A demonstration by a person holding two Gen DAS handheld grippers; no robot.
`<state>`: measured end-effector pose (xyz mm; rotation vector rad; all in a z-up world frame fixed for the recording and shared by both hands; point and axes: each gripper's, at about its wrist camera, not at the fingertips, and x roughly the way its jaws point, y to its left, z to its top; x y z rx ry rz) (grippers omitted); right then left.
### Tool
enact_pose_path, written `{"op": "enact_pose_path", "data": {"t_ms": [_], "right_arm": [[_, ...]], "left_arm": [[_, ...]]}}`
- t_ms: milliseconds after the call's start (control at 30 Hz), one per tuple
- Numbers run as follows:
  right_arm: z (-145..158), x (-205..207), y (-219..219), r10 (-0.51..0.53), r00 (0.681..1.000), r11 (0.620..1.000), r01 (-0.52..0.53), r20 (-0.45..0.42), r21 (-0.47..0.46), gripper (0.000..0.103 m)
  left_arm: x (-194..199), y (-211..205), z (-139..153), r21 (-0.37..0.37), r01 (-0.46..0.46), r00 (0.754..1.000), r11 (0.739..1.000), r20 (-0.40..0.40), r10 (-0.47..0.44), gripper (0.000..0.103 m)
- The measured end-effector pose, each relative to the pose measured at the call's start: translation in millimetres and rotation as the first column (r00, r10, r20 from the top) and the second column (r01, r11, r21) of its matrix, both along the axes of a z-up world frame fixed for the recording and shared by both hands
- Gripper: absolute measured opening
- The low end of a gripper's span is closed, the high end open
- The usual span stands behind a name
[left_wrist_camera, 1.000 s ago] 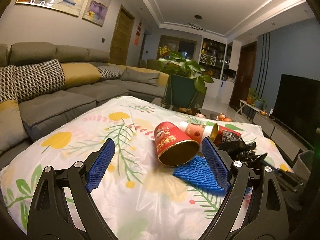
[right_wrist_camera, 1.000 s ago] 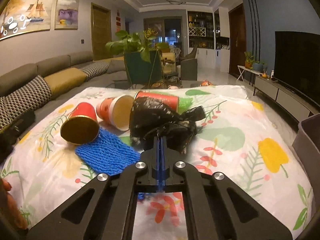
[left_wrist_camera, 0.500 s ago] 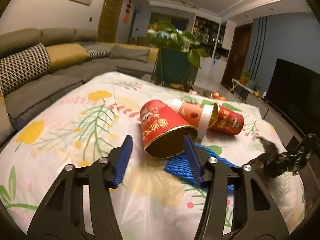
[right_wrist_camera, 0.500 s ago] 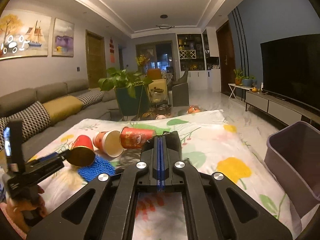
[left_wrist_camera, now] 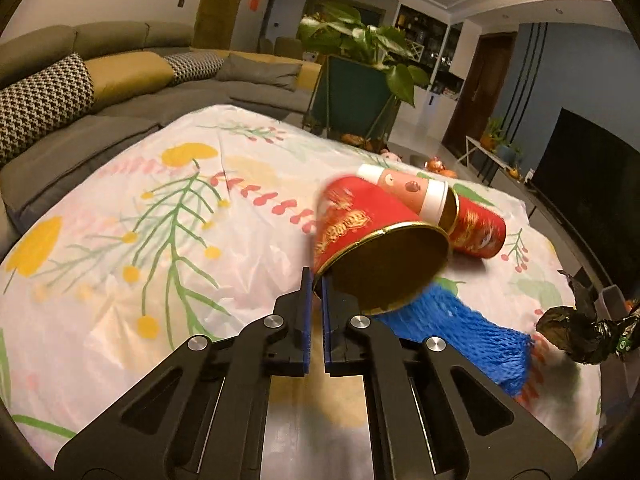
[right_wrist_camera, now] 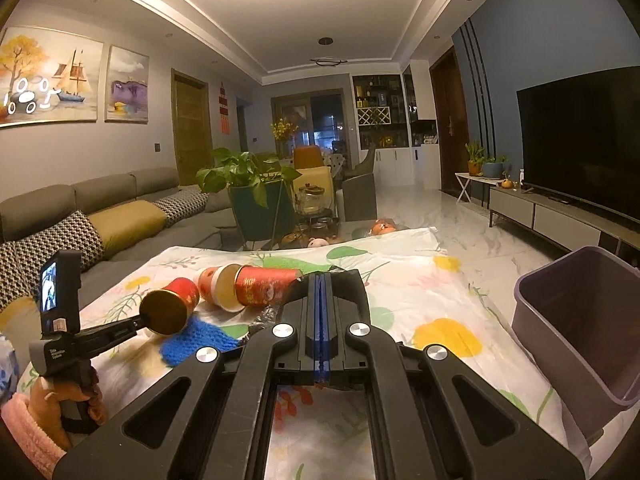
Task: Collect trash
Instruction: 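Grasp the red paper cup with the left tool while the right tool grasps the black bag, then carry the red cup and black bag over the grey bin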
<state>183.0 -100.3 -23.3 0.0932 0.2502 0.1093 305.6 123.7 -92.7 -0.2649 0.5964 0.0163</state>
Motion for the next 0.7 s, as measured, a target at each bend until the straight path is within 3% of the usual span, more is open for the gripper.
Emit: {"op": "enact_pose_path", "data": {"t_ms": [400,700], "right_arm": [[12,-19,-18,-0.017,0.999,1.000,0.017,0.036,0.008,0.001],[24,-40,-31,-0.025,0.998,0.999,0.023,0.062,0.022,0.001]], "left_arm": [[-54,4,32,-0.039,-0.037,0.992,0.999,0.123,0.041,0.003],[-92,-9,58,-0.045,-0.014,0.982,0.999,0.189,0.023,0.003]]}}
